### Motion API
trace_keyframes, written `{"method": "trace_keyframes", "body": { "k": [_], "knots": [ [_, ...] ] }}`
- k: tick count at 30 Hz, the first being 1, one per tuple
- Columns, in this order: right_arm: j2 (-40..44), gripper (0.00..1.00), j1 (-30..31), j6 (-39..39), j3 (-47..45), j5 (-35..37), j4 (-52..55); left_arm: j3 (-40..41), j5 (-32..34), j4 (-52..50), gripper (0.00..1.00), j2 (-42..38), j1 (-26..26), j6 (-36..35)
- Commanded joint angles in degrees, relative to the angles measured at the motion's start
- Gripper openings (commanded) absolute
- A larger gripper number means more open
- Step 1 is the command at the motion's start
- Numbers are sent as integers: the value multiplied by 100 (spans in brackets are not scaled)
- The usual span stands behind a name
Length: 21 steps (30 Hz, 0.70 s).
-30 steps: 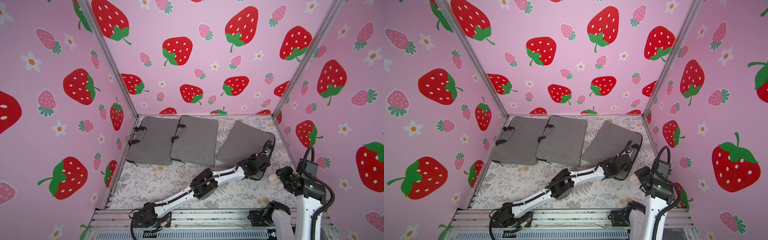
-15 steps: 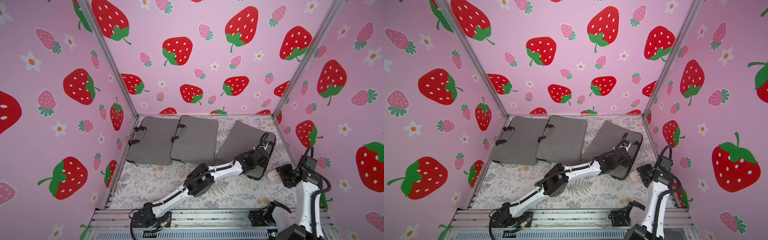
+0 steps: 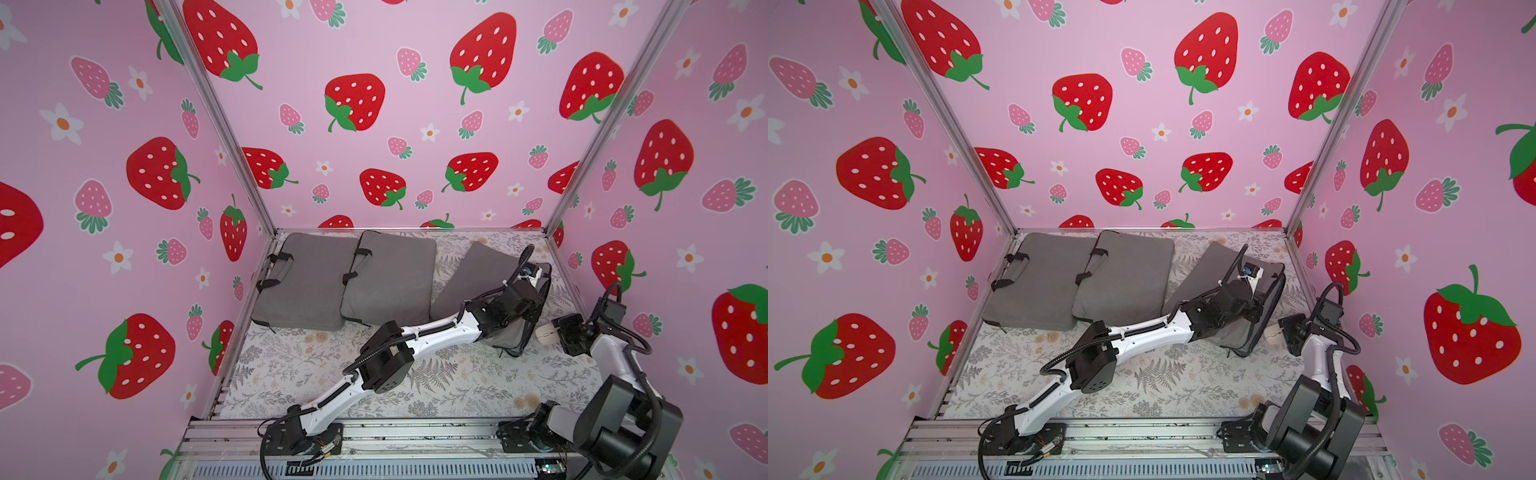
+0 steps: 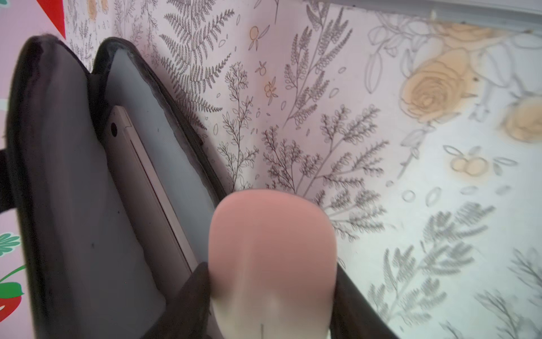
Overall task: Put the mouse into the laptop bag
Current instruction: Place the mouse in the zippered laptop bag.
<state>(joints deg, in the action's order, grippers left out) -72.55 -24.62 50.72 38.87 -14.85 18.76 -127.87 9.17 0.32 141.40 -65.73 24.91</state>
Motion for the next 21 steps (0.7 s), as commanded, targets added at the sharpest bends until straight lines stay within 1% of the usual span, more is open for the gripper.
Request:
{"method": "trace_keyframes", "body": {
  "k": [1, 4, 9, 13, 17, 21],
  "knots": [
    [-634, 40, 301, 29, 612, 49, -844, 54, -213, 471, 0, -367, -28, 120],
    [-1232, 40, 546, 0, 1156, 186, -786, 84, -223, 471, 0, -377, -32, 127],
    [-1904, 44, 731, -91, 1832, 250, -920, 88, -282, 454, 0, -404, -27, 159],
    [-2528, 45, 831, -256, 2436, 193, -828, 183, -310, 512, 0, -480, -28, 186],
    [-3025, 45, 880, -291, 2652, -54, -927, 237, -374, 557, 0, -550, -31, 208],
    [-3208, 47, 1005, -299, 2646, -215, -1155, 338, -381, 623, 0, -621, -27, 232]
  ]
}}
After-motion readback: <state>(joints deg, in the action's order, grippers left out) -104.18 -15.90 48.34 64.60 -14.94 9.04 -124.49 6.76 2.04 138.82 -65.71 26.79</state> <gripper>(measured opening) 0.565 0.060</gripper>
